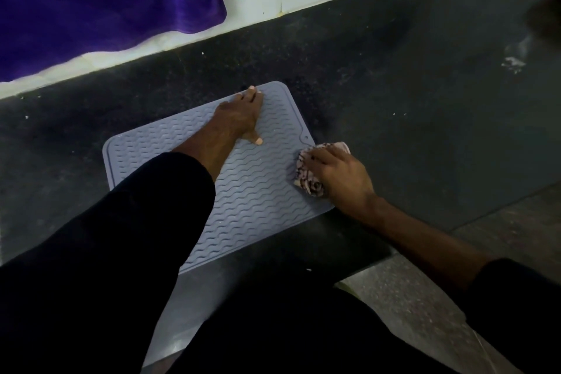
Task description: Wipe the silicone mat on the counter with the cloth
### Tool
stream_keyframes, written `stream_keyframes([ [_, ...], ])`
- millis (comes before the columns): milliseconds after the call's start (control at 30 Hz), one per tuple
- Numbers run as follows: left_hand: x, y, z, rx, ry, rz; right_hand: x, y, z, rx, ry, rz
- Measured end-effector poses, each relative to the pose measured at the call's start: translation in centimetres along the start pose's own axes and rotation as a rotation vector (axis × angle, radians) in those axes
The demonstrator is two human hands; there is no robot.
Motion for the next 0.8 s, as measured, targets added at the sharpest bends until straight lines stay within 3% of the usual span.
stream_keyframes([
  [400,0.1,1.0,-0.4,0.039,0.024,0.019,-1.3,7.8,0.7,0.160,0.066,-0.055],
  [600,-0.4,2.8,0.8,0.105,0.153,-0.030,-1.4,8.1,0.6,0.113,0.073,-0.037],
  [733,-0.8,5.6,2.3,0.232,0.218,-0.078,-1.0,7.6,0.2,0.010,-0.033,0.021],
  [800,-2.4,7.5,3.4,0.277,0.279,-0.112,-1.4,7.1,-1.4,0.054,-0.125,0.051],
])
Point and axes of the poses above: each hand's wrist, its own y-axis away from the middle knuckle, its own z-axis out of the palm, x = y × z, the point moved 7 cm from there along -y, towards the middle knuckle, and after that the axes turned 5 degrees about -y, right-handed, at the moved point
